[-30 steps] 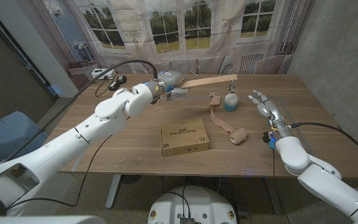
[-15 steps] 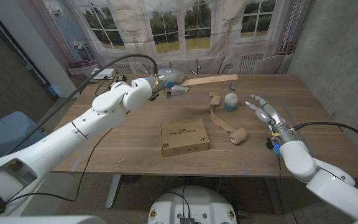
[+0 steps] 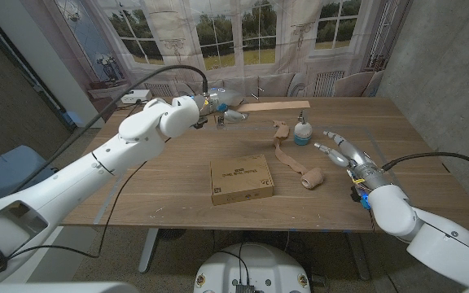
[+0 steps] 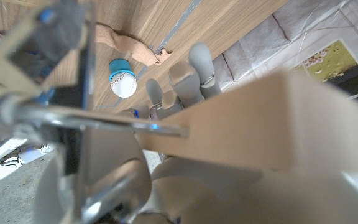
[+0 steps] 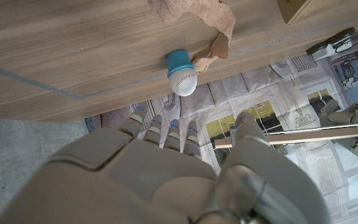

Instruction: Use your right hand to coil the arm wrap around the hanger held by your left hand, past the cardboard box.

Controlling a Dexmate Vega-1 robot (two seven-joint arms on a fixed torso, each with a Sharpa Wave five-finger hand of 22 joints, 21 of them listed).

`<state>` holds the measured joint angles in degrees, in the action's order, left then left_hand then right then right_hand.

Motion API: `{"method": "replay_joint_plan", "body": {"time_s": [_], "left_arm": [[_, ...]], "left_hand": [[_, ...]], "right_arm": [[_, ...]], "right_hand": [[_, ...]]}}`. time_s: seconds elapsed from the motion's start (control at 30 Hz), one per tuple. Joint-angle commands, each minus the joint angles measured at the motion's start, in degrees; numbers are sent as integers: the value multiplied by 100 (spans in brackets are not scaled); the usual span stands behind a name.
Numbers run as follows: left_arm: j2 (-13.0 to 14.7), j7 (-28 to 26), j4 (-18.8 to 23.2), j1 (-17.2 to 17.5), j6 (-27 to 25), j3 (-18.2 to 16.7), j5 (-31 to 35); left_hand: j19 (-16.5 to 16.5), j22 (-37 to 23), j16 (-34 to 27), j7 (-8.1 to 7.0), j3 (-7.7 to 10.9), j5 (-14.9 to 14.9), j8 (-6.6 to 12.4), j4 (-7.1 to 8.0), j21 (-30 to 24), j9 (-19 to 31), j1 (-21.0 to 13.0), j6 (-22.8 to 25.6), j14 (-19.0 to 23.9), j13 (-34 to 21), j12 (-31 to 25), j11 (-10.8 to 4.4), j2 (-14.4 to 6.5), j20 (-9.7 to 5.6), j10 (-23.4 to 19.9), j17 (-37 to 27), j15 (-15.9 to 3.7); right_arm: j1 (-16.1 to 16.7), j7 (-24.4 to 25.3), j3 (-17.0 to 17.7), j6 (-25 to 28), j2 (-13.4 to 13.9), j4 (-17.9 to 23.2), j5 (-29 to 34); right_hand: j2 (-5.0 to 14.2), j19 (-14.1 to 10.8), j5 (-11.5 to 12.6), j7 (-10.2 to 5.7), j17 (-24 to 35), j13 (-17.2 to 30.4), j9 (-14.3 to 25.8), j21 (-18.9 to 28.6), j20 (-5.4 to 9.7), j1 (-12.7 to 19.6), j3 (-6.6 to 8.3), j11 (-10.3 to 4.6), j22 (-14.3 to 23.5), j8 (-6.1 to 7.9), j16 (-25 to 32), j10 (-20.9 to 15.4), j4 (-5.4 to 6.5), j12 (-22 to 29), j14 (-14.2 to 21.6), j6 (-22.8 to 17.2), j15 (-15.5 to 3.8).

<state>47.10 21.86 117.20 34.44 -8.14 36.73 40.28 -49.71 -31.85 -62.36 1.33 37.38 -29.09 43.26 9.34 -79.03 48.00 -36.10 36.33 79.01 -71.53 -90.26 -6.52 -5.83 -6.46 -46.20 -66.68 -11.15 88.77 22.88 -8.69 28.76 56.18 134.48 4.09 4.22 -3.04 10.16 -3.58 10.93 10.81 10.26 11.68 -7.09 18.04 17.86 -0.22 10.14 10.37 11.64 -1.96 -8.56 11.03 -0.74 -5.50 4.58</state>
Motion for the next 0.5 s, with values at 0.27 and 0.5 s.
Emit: {"method": "replay_joint_plan", "body": {"time_s": [0.27, 0.5], "left_arm": [[160, 31, 78, 72, -19, -144, -205], [219, -3, 118, 111, -58, -201, -231]], "left_hand": [[50, 34, -30, 46, 122, -50, 96, 20, -79, -35, 108, 54, -12, -8, -29, 2, -42, -98, 13, -24, 2], [57, 60, -32, 49, 146, -63, 124, 19, -106, -38, 129, 37, -5, -9, -31, -3, -39, -100, 9, -13, -3]], "right_arm": [[-915, -672, -1164, 2079, 768, 878, 667], [-1426, -870, -1751, 2575, 934, 997, 859]], "right_hand": [[-117, -16, -13, 17, 5, 16, 32, -7, -74, 34, -16, -4, 11, -4, -2, 40, -31, -10, 1, 102, -42], [-164, -94, -15, -4, 4, 20, 37, 19, -81, 59, -31, -36, 11, -5, 13, 45, -40, -4, 47, 171, -85]]}}
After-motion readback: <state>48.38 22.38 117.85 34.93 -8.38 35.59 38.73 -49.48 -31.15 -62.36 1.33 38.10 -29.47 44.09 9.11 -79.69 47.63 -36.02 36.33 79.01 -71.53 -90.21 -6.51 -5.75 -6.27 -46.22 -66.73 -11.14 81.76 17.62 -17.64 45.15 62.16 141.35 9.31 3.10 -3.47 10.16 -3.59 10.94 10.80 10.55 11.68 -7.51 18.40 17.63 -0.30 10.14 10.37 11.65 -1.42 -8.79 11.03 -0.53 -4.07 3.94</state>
